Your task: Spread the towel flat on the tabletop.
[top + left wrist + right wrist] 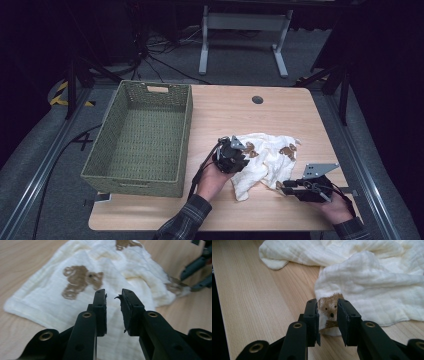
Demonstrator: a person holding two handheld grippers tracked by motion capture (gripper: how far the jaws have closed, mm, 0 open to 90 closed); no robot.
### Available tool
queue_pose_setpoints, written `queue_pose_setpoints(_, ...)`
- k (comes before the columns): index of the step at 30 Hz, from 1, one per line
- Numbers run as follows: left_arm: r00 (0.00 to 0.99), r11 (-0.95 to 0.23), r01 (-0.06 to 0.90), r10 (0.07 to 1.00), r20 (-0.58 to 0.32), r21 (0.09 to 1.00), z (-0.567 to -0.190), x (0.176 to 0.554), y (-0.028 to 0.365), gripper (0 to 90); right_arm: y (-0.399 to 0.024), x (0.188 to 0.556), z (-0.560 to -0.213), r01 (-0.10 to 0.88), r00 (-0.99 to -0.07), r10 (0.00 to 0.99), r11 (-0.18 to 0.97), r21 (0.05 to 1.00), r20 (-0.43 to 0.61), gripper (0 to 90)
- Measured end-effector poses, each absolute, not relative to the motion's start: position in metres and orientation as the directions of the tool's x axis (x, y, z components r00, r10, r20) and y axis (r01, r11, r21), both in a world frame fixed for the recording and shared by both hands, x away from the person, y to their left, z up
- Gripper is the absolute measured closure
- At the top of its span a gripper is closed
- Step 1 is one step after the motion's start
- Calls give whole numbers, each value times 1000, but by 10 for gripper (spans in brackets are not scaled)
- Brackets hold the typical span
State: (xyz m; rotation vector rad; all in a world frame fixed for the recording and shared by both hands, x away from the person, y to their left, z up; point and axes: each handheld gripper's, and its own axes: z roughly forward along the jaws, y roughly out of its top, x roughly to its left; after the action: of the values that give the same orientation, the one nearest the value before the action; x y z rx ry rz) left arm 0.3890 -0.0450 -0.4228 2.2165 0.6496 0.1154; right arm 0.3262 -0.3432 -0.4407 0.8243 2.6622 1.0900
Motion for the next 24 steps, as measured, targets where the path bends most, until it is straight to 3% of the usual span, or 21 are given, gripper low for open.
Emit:
queue_pose_setpoints(3, 871, -550, 410, 472, -135, 727, -427, 378, -44, 724, -343, 326, -442, 432, -840, 538, 589, 683, 68, 704)
queue_pose_setpoints(11, 893, -610, 400, 428, -140, 684, -441, 348, -42, 598, -339, 327, -445, 426, -847, 529, 612, 667, 55, 694)
queue_pose_setpoints(15, 898, -640, 391, 424, -120, 662, -448, 347, -47, 589, -336, 328, -447, 421, -849, 526, 621, 661, 47, 699)
queue_pose_setpoints(17, 903, -667, 382, 417, -104, 639, -450, 348, -49, 623, -335, 328, -449, 423, -850, 525, 630, 651, 44, 717)
queue_pose_setpoints(18, 903, -674, 383, 418, -101, 632, -450, 348, -49, 732, -335, 329, -449, 424, -848, 528, 631, 650, 41, 757)
queue_pose_setpoints(19, 900, -674, 388, 424, -101, 629, -451, 349, -49, 787, -335, 330, -450, 423, -848, 529, 630, 652, 39, 789)
queue_pose_setpoints(24, 898, -669, 406, 418, -137, 622, -450, 352, -46, 883, -337, 331, -449, 426, -846, 532, 630, 650, 39, 869)
